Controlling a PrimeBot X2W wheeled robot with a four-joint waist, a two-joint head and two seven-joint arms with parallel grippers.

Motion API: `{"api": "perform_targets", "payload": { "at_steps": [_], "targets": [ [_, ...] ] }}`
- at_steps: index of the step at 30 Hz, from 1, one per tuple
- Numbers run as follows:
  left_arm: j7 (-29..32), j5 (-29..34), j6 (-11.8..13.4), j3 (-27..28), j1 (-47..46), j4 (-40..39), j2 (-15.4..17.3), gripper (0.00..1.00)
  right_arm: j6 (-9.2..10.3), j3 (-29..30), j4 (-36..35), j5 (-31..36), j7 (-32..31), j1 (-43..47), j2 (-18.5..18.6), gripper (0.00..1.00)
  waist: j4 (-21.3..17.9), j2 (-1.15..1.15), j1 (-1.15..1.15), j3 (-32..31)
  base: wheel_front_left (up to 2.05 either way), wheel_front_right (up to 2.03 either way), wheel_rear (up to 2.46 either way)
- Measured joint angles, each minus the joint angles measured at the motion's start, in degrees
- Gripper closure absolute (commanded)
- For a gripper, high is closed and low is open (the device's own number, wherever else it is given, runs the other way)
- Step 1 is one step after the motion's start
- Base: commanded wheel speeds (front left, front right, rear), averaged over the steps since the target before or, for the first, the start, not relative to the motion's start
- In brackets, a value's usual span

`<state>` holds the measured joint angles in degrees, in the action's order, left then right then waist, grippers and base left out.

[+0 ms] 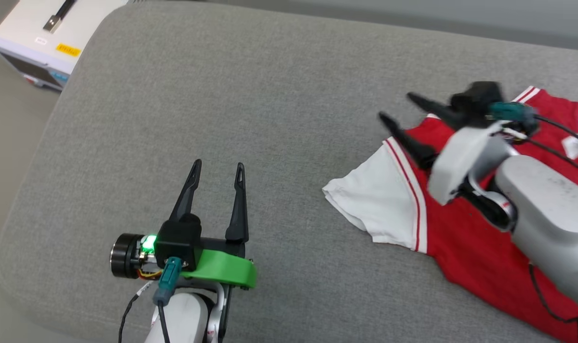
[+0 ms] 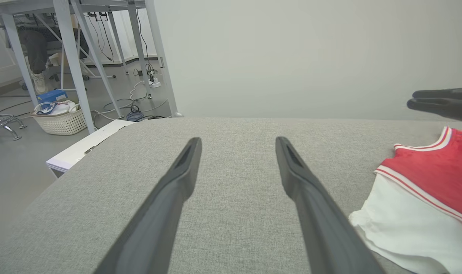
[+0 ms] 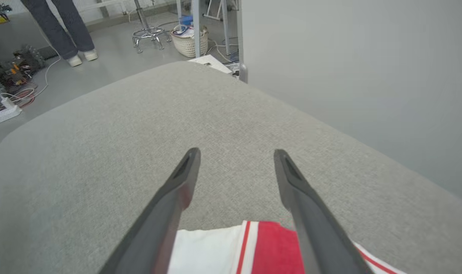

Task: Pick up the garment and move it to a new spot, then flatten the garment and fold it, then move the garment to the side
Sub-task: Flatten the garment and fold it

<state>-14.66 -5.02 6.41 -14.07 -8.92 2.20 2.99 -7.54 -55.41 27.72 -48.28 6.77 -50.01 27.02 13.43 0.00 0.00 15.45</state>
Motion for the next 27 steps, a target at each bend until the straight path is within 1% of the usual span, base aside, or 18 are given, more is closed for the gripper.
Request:
{"api": "perform_targets", "payload": {
  "at_steps": [3, 6, 8, 10, 11, 13, 17, 20, 24, 27],
  "targets": [
    [0.00, 0.54, -0.80, 1.12, 0.60, -0.01, 0.09, 0.00, 0.00, 6.76, 0.37, 4.13, 5.68, 3.74, 1.35, 0.00, -1.44, 0.00, 0.00, -1.24, 0.00, 0.00, 0.00],
    [0.00, 0.97, -1.74, 2.11, 0.57, -0.19, 0.52, 0.00, 0.01, 14.61, 0.03, 9.05, 7.33, 8.98, 1.49, 0.00, -3.02, 0.00, 0.00, -2.37, 0.00, 0.00, 0.00],
    [0.00, 1.10, -2.25, 3.01, 0.54, -0.44, 0.90, 0.00, 0.01, 20.29, -1.19, 13.04, 7.66, 12.75, 0.80, 0.00, -4.09, 0.00, 0.00, -3.04, 0.00, 0.00, 0.00],
    [0.00, 1.22, -2.88, 3.75, 0.46, -0.63, 1.43, 0.00, 0.01, 28.21, -4.56, 17.36, 7.70, 17.35, -1.01, 0.00, -5.31, 0.00, 0.00, -3.74, 0.00, 0.00, 0.00],
    [-0.01, 1.26, -3.22, 4.04, 0.38, -0.64, 1.62, 0.00, 0.01, 31.27, -6.61, 19.29, 7.71, 19.28, -1.86, 0.00, -5.78, 0.00, 0.00, -4.01, 0.00, 0.00, 0.00],
    [0.00, 1.27, -4.20, 4.69, -0.11, -0.60, 2.25, 0.00, 0.01, 38.57, -11.67, 24.26, 7.79, 24.48, -4.55, 0.00, -6.90, 0.00, 0.00, -4.67, 0.00, 0.00, 0.00],
    [-0.01, 2.03, -6.64, 5.09, -2.63, -0.19, 4.01, 0.00, 0.01, 48.81, -20.03, 31.20, 7.95, 34.46, -10.51, 0.00, -8.62, 0.00, 0.00, -5.96, 0.00, 0.00, 0.00],
    [-0.01, 2.11, -8.82, 4.95, -5.25, 1.10, 5.27, 0.00, 0.01, 53.12, -24.95, 34.52, 7.97, 40.00, -13.95, 0.00, -9.59, 0.00, 0.00, -6.74, 0.00, 0.00, 0.00],
    [-0.01, 1.08, -11.73, 4.26, -9.61, 3.88, 6.77, 0.00, 0.01, 55.35, -29.15, 37.85, 7.97, 45.06, -16.04, 0.00, -10.69, 0.00, 0.00, -7.37, 0.00, 0.00, 0.00],
    [0.38, -2.21, -13.24, 2.02, -13.02, 8.54, 8.12, 0.00, 0.01, 56.24, -30.02, 38.19, 7.97, 47.76, -17.70, 0.00, -11.39, 0.00, -0.01, -7.65, 0.00, 0.00, 0.00]
  ]
}}
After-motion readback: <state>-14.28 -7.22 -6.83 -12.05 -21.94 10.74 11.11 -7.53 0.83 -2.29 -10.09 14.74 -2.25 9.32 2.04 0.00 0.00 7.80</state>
